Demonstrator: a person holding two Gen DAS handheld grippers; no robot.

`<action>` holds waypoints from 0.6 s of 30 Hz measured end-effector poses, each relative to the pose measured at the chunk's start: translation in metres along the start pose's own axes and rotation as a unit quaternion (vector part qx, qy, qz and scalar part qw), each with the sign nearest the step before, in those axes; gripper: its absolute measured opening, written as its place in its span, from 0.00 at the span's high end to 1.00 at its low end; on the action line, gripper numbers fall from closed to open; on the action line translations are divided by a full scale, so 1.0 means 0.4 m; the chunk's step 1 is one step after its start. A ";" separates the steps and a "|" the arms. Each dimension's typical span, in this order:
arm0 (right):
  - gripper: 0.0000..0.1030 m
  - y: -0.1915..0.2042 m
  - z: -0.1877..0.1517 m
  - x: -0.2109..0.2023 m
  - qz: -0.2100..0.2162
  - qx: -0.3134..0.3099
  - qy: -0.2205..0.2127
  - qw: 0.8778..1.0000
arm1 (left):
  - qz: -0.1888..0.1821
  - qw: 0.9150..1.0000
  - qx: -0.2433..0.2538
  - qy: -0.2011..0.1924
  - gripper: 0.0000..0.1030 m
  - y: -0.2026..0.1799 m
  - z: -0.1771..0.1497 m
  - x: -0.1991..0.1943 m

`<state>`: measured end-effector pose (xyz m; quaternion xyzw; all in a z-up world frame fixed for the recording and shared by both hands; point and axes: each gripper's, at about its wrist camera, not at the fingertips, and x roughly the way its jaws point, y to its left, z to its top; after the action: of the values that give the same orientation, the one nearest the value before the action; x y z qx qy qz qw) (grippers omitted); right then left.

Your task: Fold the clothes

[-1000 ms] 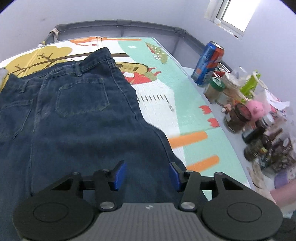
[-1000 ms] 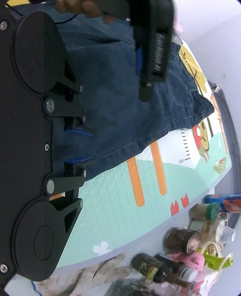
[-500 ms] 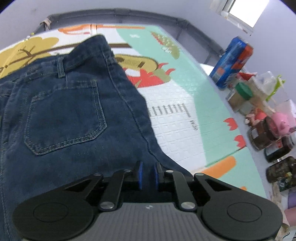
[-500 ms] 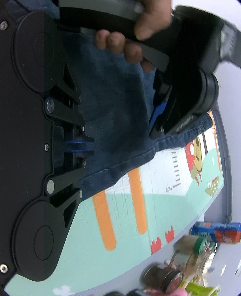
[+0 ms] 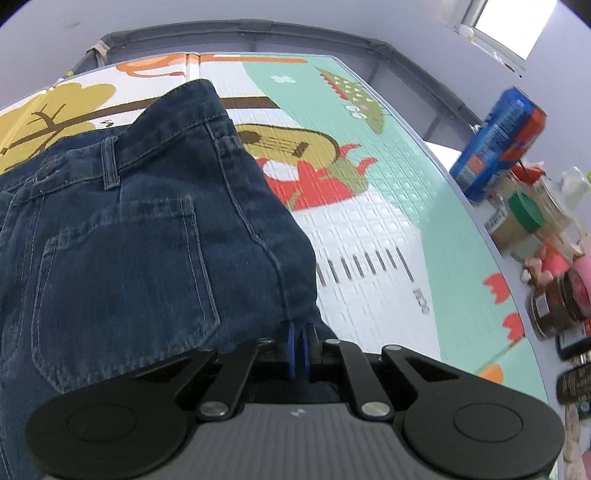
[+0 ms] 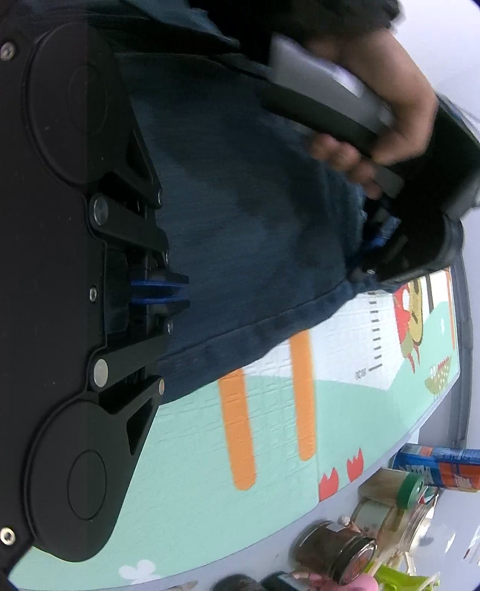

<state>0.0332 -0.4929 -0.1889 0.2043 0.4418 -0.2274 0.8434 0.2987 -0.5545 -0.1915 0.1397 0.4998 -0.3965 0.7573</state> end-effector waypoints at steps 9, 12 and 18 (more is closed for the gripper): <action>0.95 -0.043 -0.120 -0.090 0.003 -0.020 0.002 1.000 | 0.047 0.998 0.013 -0.033 0.96 -0.011 0.040 0.023; 0.95 -0.058 -0.165 -0.125 0.000 -0.029 0.000 1.000 | 0.063 0.997 0.019 -0.042 0.95 -0.006 0.055 0.033; 0.95 -0.098 -0.261 -0.199 0.004 -0.042 -0.004 0.999 | 0.062 0.997 0.017 -0.045 0.97 0.008 0.097 0.056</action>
<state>-0.0972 -0.4516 -0.1828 0.1694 0.4469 -0.2064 0.8538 0.3301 -0.5863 -0.1934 0.1654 0.4491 -0.3627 0.7996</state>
